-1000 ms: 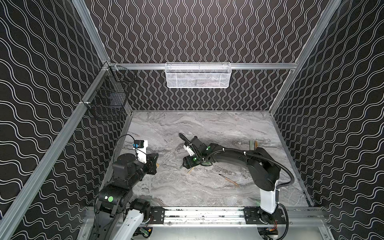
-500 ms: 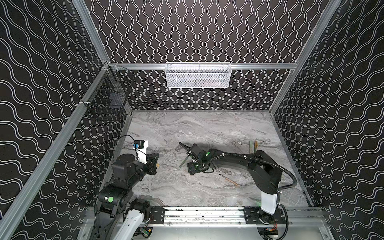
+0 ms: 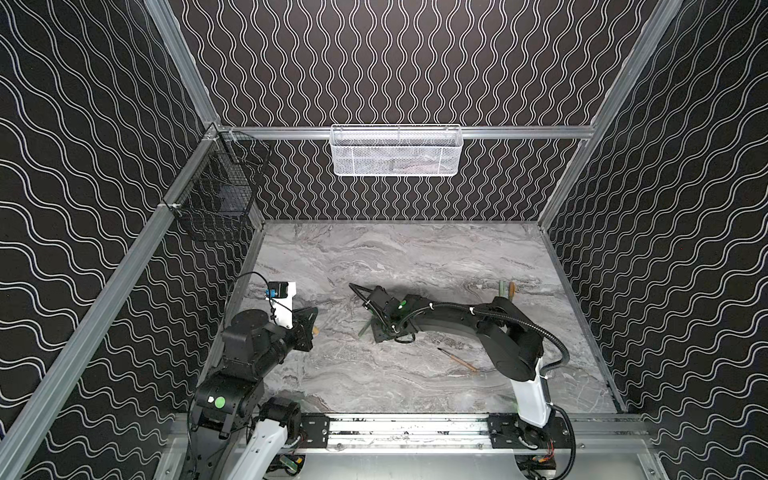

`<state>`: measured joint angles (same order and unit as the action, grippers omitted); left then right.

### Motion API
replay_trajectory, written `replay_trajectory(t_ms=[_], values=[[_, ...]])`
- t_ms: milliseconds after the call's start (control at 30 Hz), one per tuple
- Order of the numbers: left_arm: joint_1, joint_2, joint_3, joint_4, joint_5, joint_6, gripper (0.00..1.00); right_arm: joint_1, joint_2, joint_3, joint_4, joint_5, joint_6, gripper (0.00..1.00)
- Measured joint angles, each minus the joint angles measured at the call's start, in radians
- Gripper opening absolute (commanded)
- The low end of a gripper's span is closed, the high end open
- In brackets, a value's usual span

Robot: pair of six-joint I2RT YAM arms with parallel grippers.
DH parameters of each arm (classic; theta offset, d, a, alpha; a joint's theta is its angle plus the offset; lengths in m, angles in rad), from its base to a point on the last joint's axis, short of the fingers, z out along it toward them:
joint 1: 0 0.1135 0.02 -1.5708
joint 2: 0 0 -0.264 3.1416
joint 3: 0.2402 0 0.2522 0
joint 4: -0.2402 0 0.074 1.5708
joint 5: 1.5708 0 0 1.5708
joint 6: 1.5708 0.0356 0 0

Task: Insert the pens into the pen caps
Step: 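Move the right gripper to the uncapped tan pen and grasp it, then lift the tan pen tip-up toward the tan cap held by the left gripper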

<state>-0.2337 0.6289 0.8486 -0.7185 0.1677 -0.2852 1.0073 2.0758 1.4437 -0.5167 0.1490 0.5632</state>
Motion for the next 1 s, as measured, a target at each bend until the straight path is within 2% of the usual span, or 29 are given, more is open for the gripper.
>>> replay_trajectory(t_ms=[267, 500, 733, 867, 1000], values=[[0.0, -0.01, 0.0, 0.0, 0.0, 0.0, 0.0, 0.029, 0.017, 0.005, -0.013, 0.083, -0.006, 0.25], [0.0, -0.01, 0.0, 0.003, 0.001, 0.0, 0.0, 0.053, -0.013, -0.046, -0.002, 0.098, -0.004, 0.24], [0.001, -0.003, -0.004, 0.007, 0.012, 0.0, 0.0, 0.06, -0.034, -0.101, 0.03, 0.093, -0.004, 0.16], [0.001, -0.002, -0.006, 0.01, 0.02, 0.0, 0.0, 0.061, -0.038, -0.113, 0.046, 0.09, -0.009, 0.06], [0.001, 0.008, -0.012, 0.025, 0.056, 0.0, 0.0, 0.057, -0.053, -0.136, 0.071, 0.079, -0.022, 0.02]])
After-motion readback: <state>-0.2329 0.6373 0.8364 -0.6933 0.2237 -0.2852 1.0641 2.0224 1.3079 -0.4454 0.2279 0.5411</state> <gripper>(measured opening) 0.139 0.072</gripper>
